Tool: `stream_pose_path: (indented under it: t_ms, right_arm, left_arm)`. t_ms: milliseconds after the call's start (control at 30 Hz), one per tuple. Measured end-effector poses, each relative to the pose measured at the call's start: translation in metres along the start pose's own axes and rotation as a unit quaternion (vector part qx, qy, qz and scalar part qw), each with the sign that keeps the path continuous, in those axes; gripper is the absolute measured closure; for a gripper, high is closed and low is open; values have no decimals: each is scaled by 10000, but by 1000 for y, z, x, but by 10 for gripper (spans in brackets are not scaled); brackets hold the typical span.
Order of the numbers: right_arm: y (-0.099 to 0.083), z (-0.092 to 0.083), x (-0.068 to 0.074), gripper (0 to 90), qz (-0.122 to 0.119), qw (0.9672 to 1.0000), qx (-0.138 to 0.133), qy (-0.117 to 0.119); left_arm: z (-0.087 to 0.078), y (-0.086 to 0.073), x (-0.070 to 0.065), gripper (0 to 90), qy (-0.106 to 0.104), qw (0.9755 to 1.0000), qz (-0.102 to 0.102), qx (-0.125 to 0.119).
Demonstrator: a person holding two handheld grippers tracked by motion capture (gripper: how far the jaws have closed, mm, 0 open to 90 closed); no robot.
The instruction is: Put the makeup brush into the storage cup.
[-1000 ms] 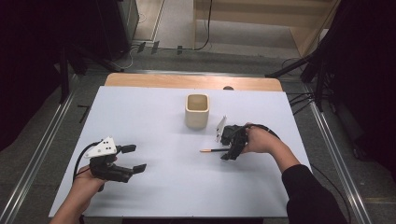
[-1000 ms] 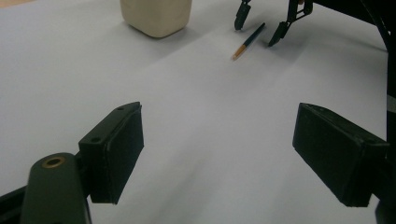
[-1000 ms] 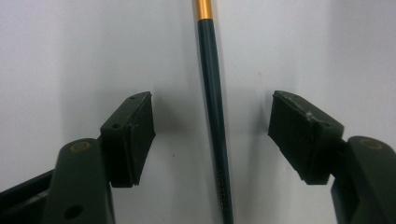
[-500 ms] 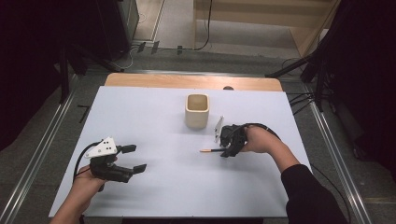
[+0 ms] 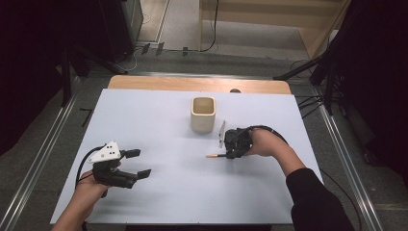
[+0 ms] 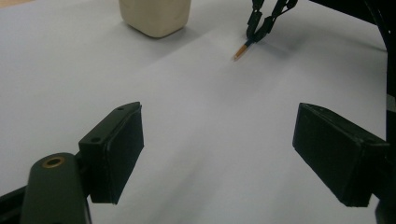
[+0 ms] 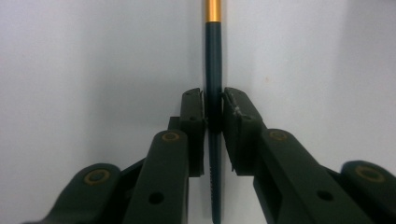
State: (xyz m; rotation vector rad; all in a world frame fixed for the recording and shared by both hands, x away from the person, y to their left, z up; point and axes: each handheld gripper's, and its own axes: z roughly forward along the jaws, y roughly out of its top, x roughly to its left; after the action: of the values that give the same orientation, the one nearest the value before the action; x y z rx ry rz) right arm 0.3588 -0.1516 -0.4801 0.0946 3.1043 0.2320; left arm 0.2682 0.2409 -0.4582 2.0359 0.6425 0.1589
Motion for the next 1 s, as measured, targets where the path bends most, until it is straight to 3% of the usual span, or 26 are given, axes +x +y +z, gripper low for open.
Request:
stream_pose_path:
  t_ms: [100,600,1000]
  right_arm:
    - [1,0,0,838,39,10000,58,59]
    - [0,0,-3,842,111,9999,0,132]
    - [-2,-6,-1,843,280,9996,-37,65]
  left_arm:
    - [0,0,0,169,7,10000,0,2]
    - [0,0,0,169,2,10000,-10,1]
    - [0,0,0,169,6,10000,-35,5]
